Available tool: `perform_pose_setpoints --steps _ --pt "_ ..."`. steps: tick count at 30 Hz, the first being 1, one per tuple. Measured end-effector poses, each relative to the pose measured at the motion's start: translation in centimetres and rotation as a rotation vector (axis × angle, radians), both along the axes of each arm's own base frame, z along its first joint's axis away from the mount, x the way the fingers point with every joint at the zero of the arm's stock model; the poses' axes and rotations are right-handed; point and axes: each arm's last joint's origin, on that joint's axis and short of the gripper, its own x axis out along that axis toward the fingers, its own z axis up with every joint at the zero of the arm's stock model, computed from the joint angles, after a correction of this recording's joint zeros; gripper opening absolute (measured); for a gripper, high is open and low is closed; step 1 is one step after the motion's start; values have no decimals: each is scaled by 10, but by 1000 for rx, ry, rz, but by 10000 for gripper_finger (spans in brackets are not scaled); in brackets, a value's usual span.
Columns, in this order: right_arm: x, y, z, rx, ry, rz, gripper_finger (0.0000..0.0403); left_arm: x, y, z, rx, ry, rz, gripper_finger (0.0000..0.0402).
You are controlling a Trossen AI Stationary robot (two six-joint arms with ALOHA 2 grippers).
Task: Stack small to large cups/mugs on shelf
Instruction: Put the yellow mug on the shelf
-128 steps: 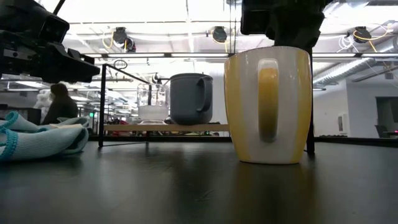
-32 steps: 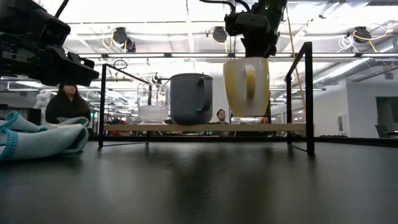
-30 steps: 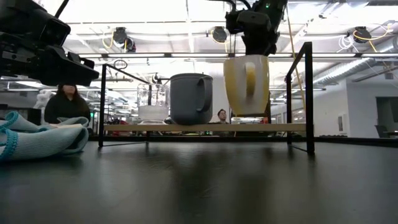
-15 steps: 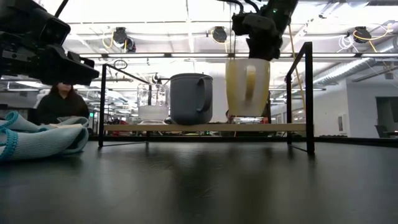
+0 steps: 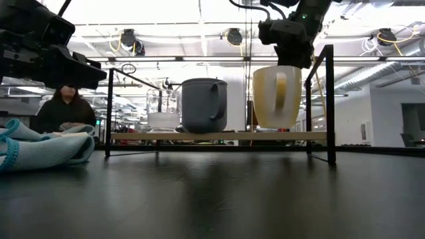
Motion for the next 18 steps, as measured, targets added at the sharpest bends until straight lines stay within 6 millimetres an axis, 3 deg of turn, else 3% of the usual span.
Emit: perform_pose_setpoints --steps 18 --pt "2 1 -3 31 1 -6 5 0 0 0 0 0 1 5"
